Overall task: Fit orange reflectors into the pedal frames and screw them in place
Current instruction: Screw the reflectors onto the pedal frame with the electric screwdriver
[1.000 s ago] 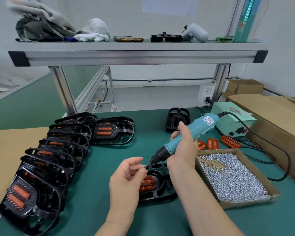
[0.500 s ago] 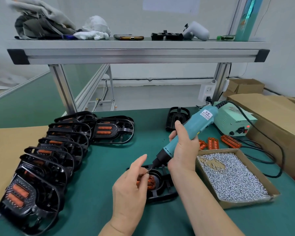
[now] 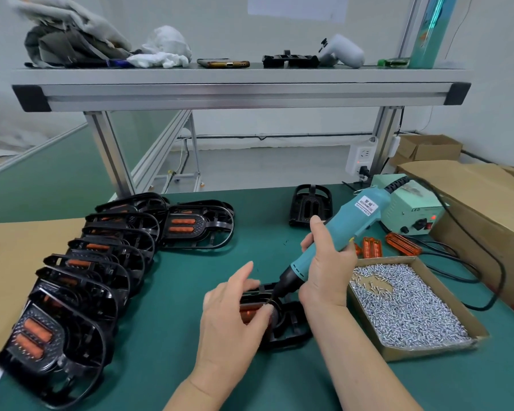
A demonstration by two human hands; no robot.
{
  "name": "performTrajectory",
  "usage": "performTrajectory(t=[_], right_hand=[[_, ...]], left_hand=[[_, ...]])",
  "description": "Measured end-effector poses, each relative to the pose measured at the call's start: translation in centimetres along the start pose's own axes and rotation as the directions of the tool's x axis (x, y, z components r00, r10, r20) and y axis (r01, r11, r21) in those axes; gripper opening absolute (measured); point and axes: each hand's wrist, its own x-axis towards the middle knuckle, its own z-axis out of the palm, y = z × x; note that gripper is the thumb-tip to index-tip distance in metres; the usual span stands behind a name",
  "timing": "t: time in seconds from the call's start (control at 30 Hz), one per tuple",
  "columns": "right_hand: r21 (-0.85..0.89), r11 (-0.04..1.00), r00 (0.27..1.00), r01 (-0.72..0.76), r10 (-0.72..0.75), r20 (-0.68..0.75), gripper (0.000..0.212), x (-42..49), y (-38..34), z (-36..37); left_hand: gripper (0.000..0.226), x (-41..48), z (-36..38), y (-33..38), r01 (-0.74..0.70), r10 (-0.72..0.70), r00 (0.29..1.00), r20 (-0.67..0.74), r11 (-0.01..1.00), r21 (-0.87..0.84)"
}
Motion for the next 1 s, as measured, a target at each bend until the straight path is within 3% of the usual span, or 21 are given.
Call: performTrajectory(t=[0.2,0.37,1.0], right_hand=[[-0.024,0.986,0.984,0.165,-0.162,0.079,0.018,0.6,-1.0,0.1],[-0.061,0.971,0.962,0.231,-0.218,0.162,0.016,-0.2,-0.3,0.4],[-0.127,0.965,0.948,0.231,-0.193,0.253,0.017,-1.6,0.9,0.9]], left_hand=[[0.089,-0.3,-0.8,-2.8,-0.062,-0.008,0.948,0.318,0.976,0.209],[0.089,-0.4,-0.6,-3.4,-0.059,0.003,0.951,0.31,0.983,0.172],[0.089,-0.3,-0.5,-3.6,-0.023,-0.022,0.946,0.323,0.991,0.135]])
